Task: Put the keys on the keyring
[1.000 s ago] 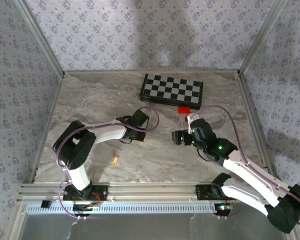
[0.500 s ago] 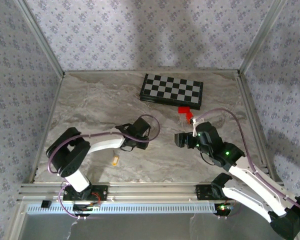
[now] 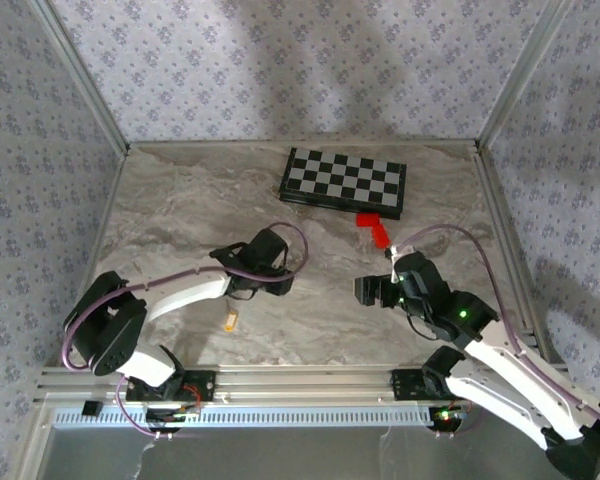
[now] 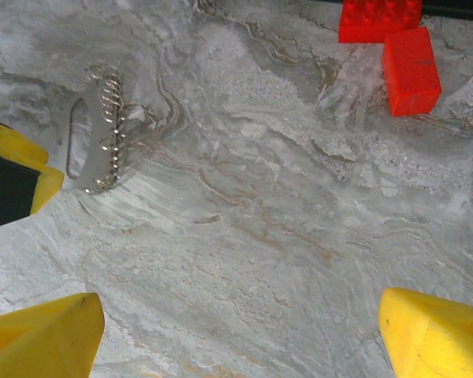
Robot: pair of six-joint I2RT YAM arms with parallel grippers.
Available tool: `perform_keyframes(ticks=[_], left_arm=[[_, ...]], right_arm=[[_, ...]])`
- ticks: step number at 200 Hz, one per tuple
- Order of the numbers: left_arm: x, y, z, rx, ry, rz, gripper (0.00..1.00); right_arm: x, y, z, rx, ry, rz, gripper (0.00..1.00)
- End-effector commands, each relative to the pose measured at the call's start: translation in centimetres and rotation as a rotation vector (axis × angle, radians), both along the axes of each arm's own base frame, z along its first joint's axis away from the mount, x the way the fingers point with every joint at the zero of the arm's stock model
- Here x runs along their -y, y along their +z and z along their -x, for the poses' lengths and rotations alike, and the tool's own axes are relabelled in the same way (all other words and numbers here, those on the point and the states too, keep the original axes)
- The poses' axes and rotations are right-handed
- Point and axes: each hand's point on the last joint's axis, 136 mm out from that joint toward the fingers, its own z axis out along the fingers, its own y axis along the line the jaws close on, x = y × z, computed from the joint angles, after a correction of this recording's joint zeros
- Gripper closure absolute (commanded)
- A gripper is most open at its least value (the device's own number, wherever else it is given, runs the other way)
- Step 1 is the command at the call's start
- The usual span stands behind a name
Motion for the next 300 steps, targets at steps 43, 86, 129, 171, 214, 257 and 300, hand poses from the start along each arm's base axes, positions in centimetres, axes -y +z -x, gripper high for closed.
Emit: perform_keyframes(ticks=[43,86,129,171,214,257,300], left_arm=[[0.8,1.2,0.9,-0.048,-0.134,-0.027,0.64],[0.2,-0.1,1.9,-0.102,-0.131,-0.015,0.64],[-0.2,-2.3,2.2,-0.135,-0.137,-0.032,0.59],[-0.1,-4.0,1.5,-0.135,-0.123,-0.051,0.59],[0.5,-4.5,1.0,-0.114,-0.145,-0.051,0.65],[0.8,-4.6,0.3,-0.088,-0.164,-0.067,0.72],[0.9,-4.3,0.1,-0.072,-0.183,-0.074,0.75]], right_arm=[[-2.4,-2.3,0.0,-0.046,0.076,-0.055,0.08],[-3.5,-3.7,0.1,-0.08,0.155,-0.041,0.08],[-3.4,-3.6,-0.2,-0.075,0.159,-0.045,0.08],[-3.1,-3.8,-0.3,-0.082,0.145,-0.052,0.09],[-2.7,-3.8,-0.6,-0.084,0.124,-0.055,0.1],[-2.7,-3.5,-0.8,-0.081,0.12,-0.069,0.11],[-2.6,-2.9,-1.0,-0.071,0.115,-0.082,0.12]])
